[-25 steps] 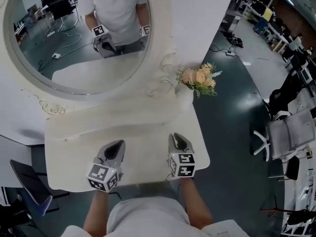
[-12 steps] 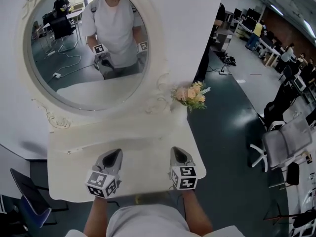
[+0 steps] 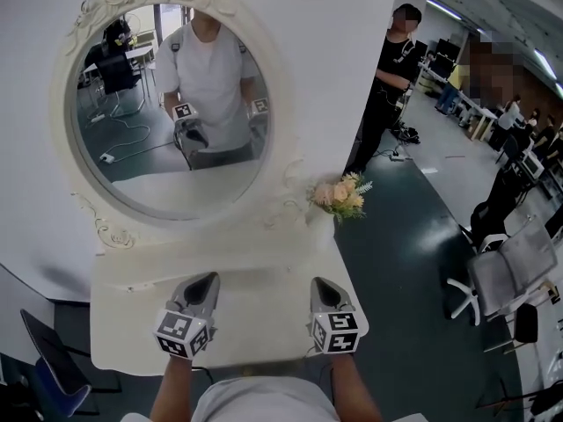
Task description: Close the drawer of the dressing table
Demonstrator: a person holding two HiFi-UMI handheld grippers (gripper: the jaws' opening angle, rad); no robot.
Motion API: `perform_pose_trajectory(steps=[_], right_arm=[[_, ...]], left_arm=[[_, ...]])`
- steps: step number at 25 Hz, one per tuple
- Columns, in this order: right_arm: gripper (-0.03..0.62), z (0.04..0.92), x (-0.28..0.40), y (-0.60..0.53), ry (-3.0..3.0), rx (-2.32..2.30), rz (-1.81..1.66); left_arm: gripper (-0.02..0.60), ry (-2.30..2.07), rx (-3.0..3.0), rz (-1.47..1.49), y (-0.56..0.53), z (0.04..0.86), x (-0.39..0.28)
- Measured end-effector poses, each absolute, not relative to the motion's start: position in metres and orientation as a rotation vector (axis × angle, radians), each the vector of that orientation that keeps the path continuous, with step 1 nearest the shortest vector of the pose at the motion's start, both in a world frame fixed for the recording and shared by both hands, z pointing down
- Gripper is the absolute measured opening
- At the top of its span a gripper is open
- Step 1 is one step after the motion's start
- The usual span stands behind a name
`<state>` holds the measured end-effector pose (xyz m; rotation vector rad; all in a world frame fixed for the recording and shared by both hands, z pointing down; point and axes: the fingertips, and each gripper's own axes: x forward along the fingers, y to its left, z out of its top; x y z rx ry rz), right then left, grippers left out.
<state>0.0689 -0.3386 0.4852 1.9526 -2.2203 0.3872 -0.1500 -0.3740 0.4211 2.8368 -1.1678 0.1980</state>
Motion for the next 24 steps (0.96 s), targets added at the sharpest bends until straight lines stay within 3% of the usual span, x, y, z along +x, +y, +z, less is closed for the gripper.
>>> perform_pose_trajectory(steps=[24], right_arm=[[0.003,0.450,0.066,-0.330,-2.294,1.947,0.337]], left_arm=[[0.000,-1.280,2.843,0.154,-0.363,0.390,-0.165]])
